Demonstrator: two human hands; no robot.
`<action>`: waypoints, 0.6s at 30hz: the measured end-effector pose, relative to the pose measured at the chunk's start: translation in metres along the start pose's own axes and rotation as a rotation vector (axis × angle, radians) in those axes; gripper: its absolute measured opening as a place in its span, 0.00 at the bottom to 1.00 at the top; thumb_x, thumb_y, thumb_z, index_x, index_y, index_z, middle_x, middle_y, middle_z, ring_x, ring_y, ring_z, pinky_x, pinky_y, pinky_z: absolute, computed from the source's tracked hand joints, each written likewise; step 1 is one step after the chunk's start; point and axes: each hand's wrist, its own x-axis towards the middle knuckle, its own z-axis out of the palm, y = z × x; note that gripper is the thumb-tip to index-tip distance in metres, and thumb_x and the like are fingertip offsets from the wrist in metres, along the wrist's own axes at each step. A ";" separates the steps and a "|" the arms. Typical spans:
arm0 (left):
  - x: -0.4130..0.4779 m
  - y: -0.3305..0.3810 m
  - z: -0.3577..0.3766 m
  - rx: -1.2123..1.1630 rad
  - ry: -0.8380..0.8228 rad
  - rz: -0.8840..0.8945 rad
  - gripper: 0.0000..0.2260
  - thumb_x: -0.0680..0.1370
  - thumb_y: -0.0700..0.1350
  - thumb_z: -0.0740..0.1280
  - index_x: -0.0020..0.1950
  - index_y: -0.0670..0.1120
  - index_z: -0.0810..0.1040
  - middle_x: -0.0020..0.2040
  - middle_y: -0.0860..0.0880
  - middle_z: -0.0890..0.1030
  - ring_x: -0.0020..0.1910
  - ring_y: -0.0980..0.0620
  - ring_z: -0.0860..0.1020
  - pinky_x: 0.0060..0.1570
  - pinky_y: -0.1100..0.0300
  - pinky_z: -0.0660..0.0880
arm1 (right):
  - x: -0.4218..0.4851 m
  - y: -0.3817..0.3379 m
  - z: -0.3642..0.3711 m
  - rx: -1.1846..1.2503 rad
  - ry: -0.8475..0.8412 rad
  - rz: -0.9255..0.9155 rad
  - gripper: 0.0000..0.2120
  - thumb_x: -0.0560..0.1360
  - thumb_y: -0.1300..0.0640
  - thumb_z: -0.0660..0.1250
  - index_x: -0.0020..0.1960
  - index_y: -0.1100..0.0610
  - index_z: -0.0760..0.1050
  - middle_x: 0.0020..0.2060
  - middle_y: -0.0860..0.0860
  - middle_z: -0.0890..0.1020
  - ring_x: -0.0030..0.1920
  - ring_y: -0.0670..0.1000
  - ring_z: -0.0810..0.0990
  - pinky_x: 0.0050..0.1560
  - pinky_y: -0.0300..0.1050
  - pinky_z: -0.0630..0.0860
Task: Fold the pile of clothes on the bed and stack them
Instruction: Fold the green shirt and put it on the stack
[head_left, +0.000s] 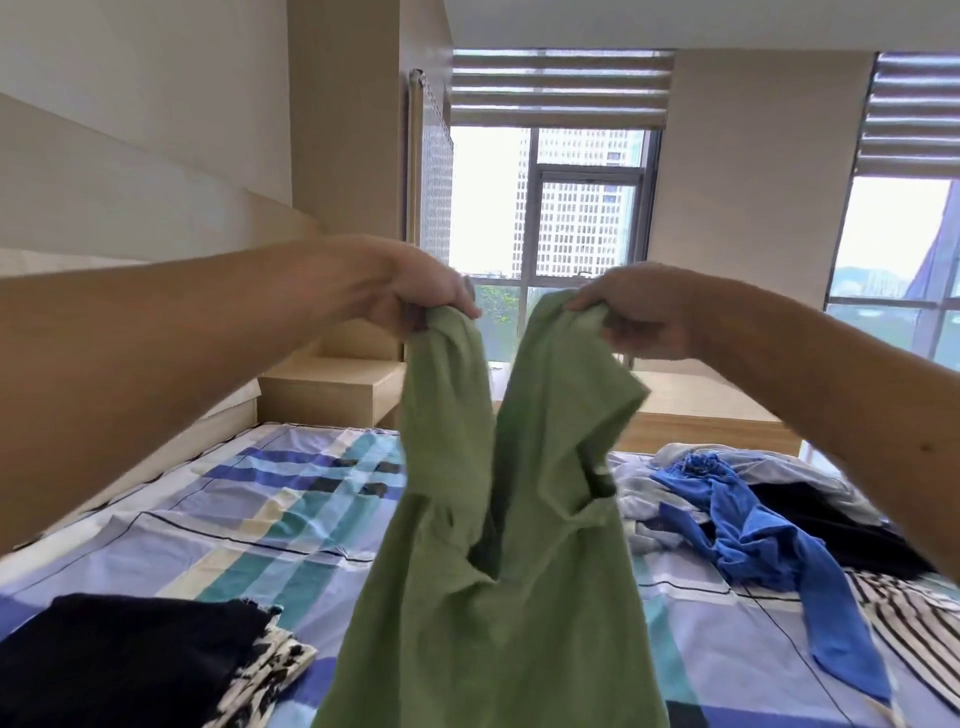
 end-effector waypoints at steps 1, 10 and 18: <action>0.001 0.006 0.008 -0.074 -0.030 0.054 0.10 0.84 0.47 0.60 0.51 0.42 0.75 0.43 0.45 0.81 0.36 0.52 0.80 0.39 0.59 0.82 | -0.004 -0.004 0.014 0.084 -0.057 -0.014 0.07 0.81 0.66 0.62 0.44 0.61 0.74 0.35 0.54 0.80 0.29 0.46 0.79 0.34 0.35 0.80; 0.000 -0.002 0.015 0.093 0.042 0.356 0.16 0.75 0.36 0.72 0.61 0.47 0.78 0.53 0.48 0.83 0.53 0.48 0.83 0.48 0.56 0.82 | -0.019 -0.011 0.037 0.025 0.083 -0.387 0.03 0.77 0.62 0.67 0.50 0.61 0.77 0.46 0.58 0.84 0.45 0.55 0.84 0.50 0.50 0.81; -0.011 -0.006 0.003 0.086 0.000 0.483 0.15 0.77 0.31 0.65 0.52 0.50 0.80 0.48 0.49 0.84 0.47 0.50 0.84 0.46 0.57 0.82 | -0.001 0.026 0.010 -0.324 -0.277 -0.325 0.26 0.65 0.56 0.80 0.62 0.52 0.77 0.57 0.51 0.82 0.61 0.54 0.81 0.63 0.54 0.77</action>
